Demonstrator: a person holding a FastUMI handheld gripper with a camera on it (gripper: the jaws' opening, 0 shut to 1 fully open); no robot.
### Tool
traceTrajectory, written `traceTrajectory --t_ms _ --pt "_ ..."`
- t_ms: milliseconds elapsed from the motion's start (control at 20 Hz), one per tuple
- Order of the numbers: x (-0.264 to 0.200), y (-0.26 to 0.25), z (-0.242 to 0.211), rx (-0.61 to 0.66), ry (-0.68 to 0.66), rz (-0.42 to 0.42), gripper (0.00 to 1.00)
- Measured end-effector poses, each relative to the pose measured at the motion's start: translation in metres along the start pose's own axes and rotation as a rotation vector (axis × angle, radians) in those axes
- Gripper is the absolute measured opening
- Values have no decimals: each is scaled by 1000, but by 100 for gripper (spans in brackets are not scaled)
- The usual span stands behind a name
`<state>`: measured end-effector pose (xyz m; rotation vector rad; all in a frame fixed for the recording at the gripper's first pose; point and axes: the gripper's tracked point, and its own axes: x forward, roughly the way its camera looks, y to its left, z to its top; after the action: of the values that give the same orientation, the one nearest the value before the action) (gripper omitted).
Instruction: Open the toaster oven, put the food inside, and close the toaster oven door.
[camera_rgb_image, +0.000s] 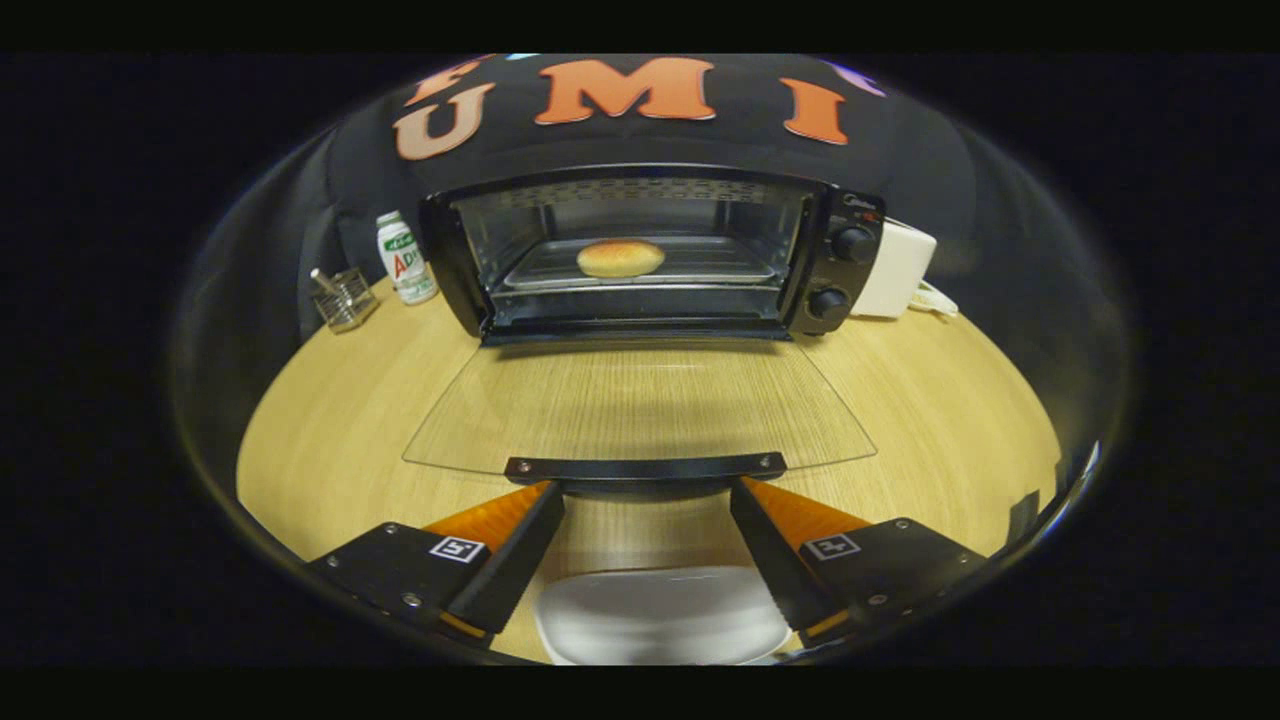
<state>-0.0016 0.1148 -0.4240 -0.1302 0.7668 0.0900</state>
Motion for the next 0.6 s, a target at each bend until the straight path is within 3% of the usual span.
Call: traceTrajectory --t_ms 100,600 --pt "-6 0 8 -47 -32 -2 100" --pt "-37 4 92 -39 -191 4 100"
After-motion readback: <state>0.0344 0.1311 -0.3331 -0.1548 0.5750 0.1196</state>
